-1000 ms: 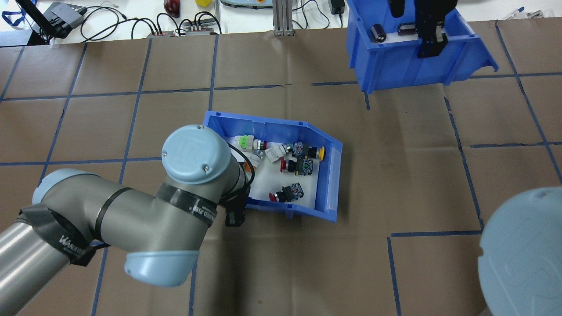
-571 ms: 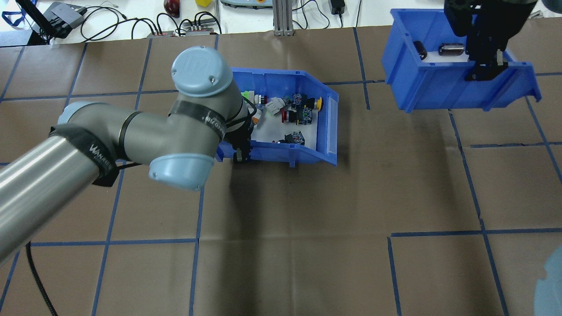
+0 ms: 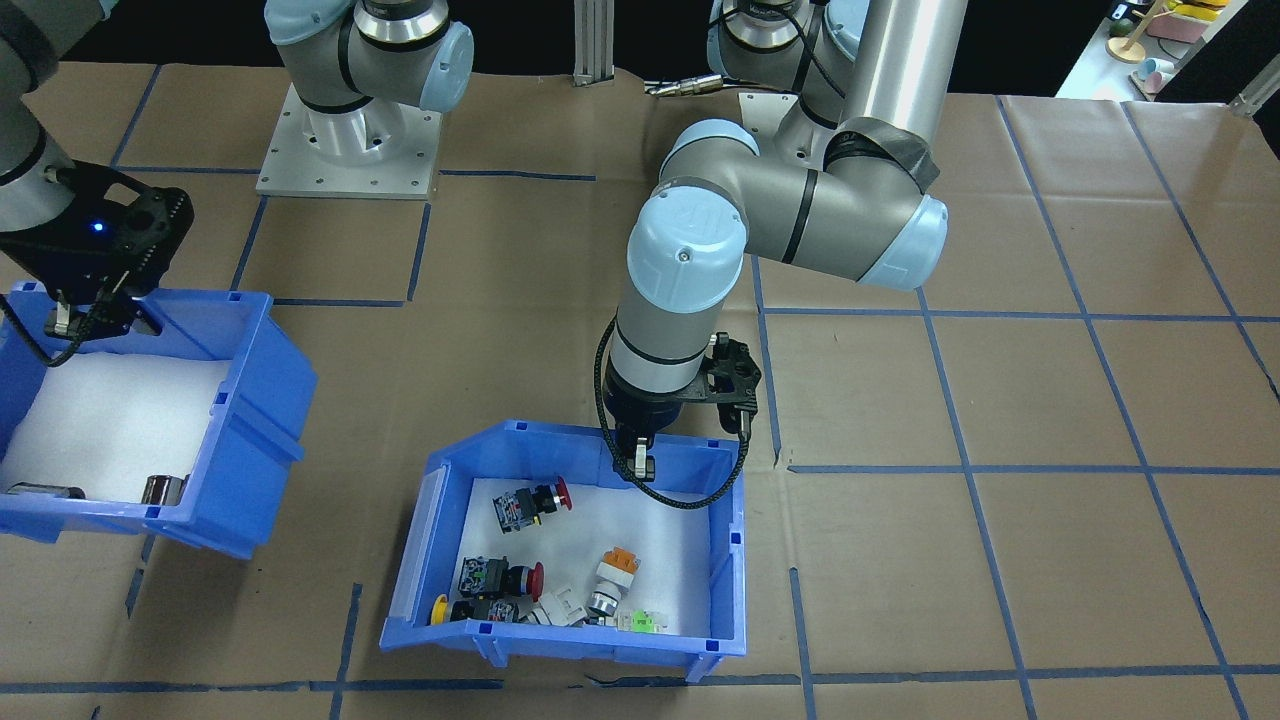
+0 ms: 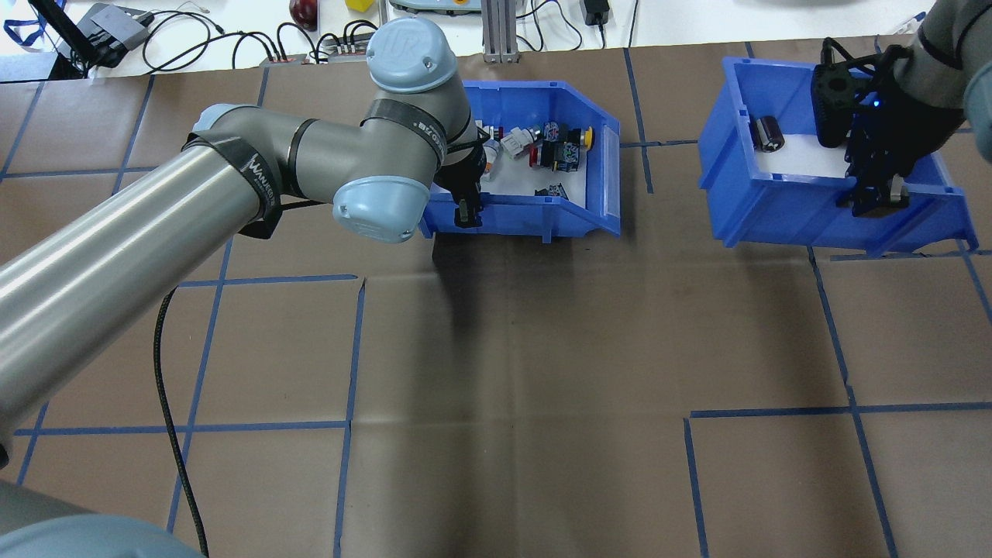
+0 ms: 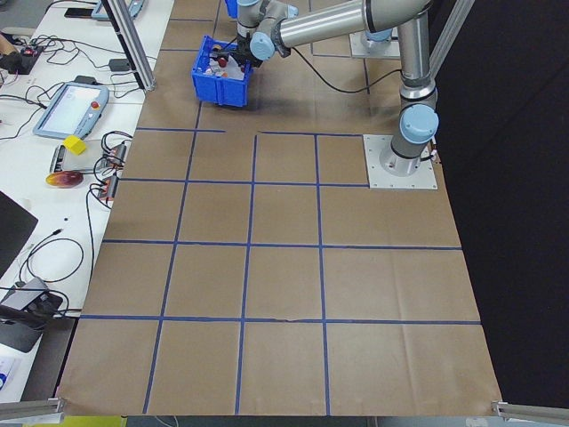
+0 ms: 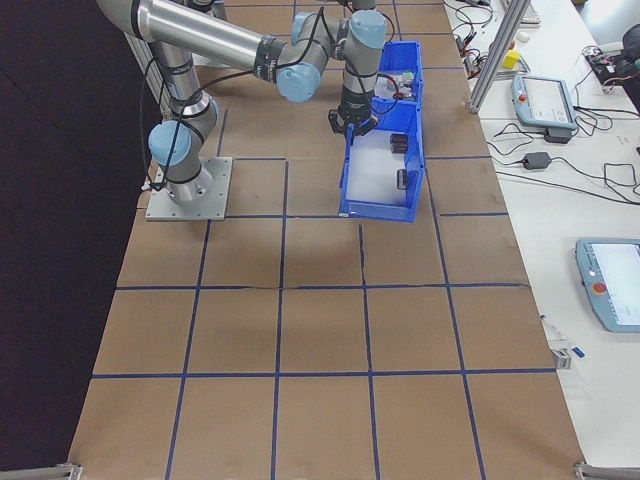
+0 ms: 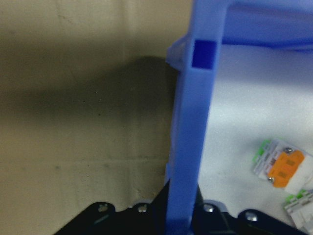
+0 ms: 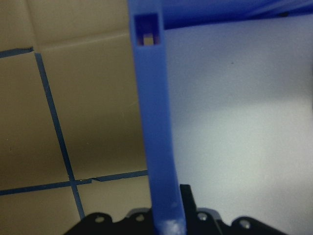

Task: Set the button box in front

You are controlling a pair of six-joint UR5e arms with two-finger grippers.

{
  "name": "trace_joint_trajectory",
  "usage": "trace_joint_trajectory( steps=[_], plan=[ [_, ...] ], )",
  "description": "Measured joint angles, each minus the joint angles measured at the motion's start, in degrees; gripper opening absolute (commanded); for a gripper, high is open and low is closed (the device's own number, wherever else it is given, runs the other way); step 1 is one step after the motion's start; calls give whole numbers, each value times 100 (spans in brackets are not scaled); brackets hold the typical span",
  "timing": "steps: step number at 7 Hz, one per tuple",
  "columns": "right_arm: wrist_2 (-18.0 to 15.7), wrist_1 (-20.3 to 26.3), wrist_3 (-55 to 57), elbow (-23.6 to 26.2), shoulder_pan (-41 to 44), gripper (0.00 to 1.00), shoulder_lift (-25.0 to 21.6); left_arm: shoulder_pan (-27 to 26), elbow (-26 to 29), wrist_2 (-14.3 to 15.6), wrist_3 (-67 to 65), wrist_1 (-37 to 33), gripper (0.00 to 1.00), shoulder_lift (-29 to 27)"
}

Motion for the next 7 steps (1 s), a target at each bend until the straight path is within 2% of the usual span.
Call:
trace_joint_trajectory(
  steps=[3, 6, 7],
  plan=[
    [-87, -297, -132, 545, 0, 5, -169, -15, 181, -4, -311, 75, 4, -269],
    [-200, -652, -605, 927, 3, 6, -199, -68, 189, -4, -764, 89, 8, -314],
    [-208, -702, -652, 986, 6, 6, -238, -83, 188, -4, -848, 91, 25, -322]
  ],
)
